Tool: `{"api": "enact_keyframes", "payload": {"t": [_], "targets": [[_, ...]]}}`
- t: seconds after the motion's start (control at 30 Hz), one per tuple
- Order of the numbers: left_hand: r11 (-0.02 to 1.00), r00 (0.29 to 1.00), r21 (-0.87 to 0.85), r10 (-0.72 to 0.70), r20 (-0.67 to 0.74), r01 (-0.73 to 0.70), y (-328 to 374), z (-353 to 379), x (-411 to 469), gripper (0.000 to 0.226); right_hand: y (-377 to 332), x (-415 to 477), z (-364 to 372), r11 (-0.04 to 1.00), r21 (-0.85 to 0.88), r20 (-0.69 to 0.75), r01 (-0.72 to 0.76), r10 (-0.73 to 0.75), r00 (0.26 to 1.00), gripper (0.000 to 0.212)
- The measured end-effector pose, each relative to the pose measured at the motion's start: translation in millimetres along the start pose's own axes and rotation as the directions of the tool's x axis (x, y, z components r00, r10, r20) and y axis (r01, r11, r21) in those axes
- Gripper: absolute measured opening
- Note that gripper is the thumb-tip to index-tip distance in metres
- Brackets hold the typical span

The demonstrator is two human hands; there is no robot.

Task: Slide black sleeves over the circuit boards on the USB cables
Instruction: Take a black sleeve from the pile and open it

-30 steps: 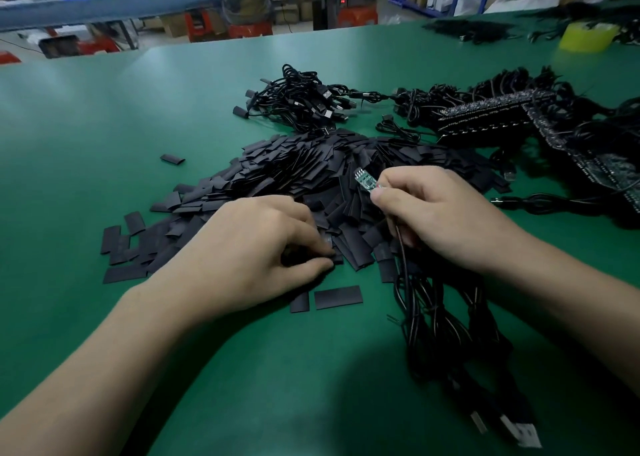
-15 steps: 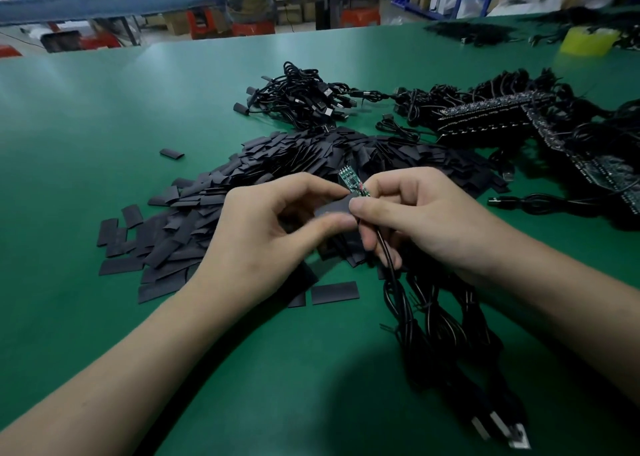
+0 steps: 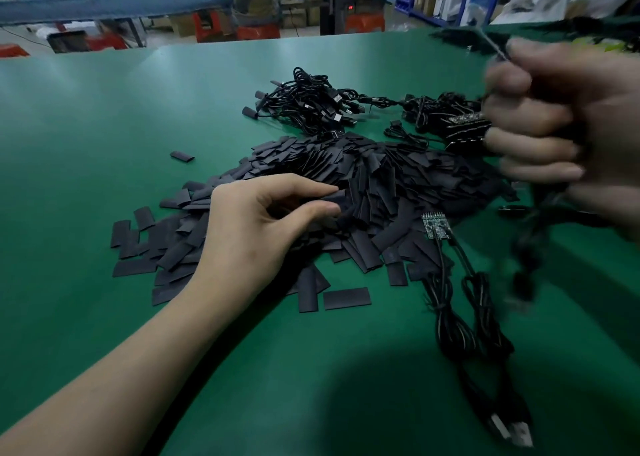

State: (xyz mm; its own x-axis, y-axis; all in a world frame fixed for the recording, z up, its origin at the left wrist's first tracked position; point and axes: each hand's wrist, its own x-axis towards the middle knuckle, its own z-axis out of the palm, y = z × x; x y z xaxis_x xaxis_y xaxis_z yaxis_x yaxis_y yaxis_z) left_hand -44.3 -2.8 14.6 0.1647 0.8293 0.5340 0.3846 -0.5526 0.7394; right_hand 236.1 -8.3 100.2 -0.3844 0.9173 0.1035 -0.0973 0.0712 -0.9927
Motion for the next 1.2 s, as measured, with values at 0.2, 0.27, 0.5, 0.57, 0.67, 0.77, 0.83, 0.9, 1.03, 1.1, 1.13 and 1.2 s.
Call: {"api": "enact_keyframes", "payload": {"t": [0.2, 0.27, 0.5, 0.57, 0.67, 0.77, 0.83, 0.9, 1.03, 1.1, 1.13, 1.2], "targets": [[0.999, 1.000, -0.031, 0.016, 0.011, -0.015, -2, 2, 0, 0.015, 37, 6, 34, 0.617, -0.786, 0.033, -0.027, 0.087, 0.996, 0.042], [0.998, 1.000, -0.057, 0.004, 0.017, -0.003, -3, 1, 0, 0.015, 51, 8, 44, 0.606, -0.795, 0.025, -0.013, 0.054, 0.998, 0.037], [0.994, 0.997, -0.107, -0.022, 0.070, 0.029, -5, 3, 0, 0.015, 64, 9, 45, 0.780, -0.626, 0.007, -0.008, 0.016, 1.000, 0.038], [0.993, 0.997, -0.110, -0.024, 0.070, 0.032, -5, 4, 0, 0.016, 66, 10, 45, 0.776, -0.631, 0.014, -0.010, 0.024, 1.000, 0.038], [0.994, 0.998, -0.099, -0.038, 0.050, 0.043, -6, 5, 0, 0.018, 68, 11, 43, 0.785, -0.619, -0.004, -0.026, 0.029, 1.000, 0.038], [0.996, 0.998, -0.079, -0.043, 0.035, 0.045, -6, 4, 0, 0.018, 69, 10, 42, 0.819, -0.571, -0.005, -0.047, 0.054, 0.999, 0.037], [0.996, 0.998, -0.080, -0.047, 0.037, 0.049, -5, 4, 0, 0.018, 69, 10, 41, 0.838, -0.543, 0.005, -0.061, 0.077, 0.997, 0.038], [0.995, 0.998, -0.083, -0.054, 0.044, 0.058, -5, 4, -1, 0.017, 70, 10, 40, 0.852, -0.518, 0.015, -0.076, 0.098, 0.995, 0.041], [0.998, 0.996, -0.030, -0.059, 0.066, 0.061, -5, 3, 0, 0.015, 71, 8, 41, 0.855, -0.509, 0.039, -0.097, 0.135, 0.990, 0.040], [0.999, 0.995, 0.014, -0.054, 0.086, 0.053, -6, 2, 0, 0.015, 71, 9, 42, 0.858, -0.500, 0.052, -0.115, 0.162, 0.985, 0.039], [0.999, 0.994, 0.036, -0.044, 0.102, 0.040, -5, 1, 1, 0.016, 72, 9, 42, 0.859, -0.496, 0.056, -0.127, 0.178, 0.982, 0.039], [0.997, 0.991, 0.079, -0.006, 0.132, -0.004, -4, -1, 1, 0.019, 72, 9, 41, 0.869, -0.466, 0.058, -0.165, 0.216, 0.975, 0.039]]}}
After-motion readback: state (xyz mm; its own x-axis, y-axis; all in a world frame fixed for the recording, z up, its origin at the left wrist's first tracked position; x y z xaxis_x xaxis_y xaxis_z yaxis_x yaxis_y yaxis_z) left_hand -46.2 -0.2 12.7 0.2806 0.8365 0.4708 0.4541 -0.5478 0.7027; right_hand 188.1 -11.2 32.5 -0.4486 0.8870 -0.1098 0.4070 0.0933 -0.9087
